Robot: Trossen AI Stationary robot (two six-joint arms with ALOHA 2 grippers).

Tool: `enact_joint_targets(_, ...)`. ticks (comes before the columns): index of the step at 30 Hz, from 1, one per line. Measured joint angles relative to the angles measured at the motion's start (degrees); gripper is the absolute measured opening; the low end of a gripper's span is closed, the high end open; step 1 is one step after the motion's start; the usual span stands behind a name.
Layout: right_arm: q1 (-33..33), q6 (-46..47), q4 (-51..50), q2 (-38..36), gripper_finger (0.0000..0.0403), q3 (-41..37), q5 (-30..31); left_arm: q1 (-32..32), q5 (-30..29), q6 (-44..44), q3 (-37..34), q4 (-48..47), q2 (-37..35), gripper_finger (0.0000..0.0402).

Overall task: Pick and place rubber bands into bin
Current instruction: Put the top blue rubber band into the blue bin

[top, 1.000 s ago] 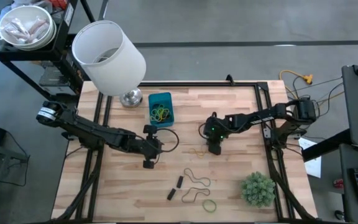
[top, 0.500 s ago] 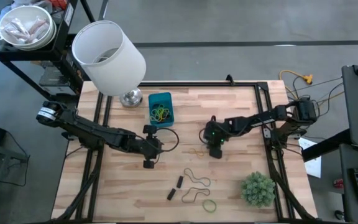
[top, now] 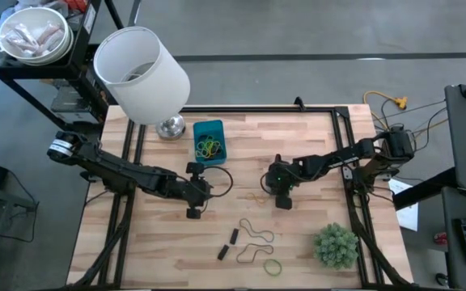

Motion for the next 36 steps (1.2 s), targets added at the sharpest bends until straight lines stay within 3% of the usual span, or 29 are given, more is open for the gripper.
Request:
enact_joint_targets(5, 1.0, -3.3, -0.6, -0.5, 0.0015, 0.0, 1.4, 0.0, 0.0, 0.0, 0.0, 0.0, 0.0, 0.013)
enact_joint_targets(10, 1.7, -3.1, -2.5, -3.5, 0.0009, -0.4, 2.4, 0.0, 0.0, 0.0, 0.0, 0.0, 0.0, 0.013)
enact_joint_targets(18, 6.0, 1.0, -9.1, -12.2, 0.0008, -0.5, 12.7, 0.0, 0.0, 0.0, 0.0, 0.0, 0.0, 0.013)
enact_joint_targets(24, 10.7, -1.3, -7.8, -19.6, 0.0008, -0.3, 19.9, 0.0, 0.0, 0.0, 0.0, 0.2, 0.0, 0.013)
enact_joint_targets(28, 13.4, -7.0, -2.5, -23.0, 0.0008, -0.1, 25.4, 0.0, 0.0, 0.0, 0.0, 0.2, 0.0, 0.013)
enact_joint_targets(36, 13.0, -21.8, 16.4, -23.2, 0.0008, 0.0, 26.4, 0.0, 0.0, 0.0, 0.0, 0.3, 0.0, 0.013)
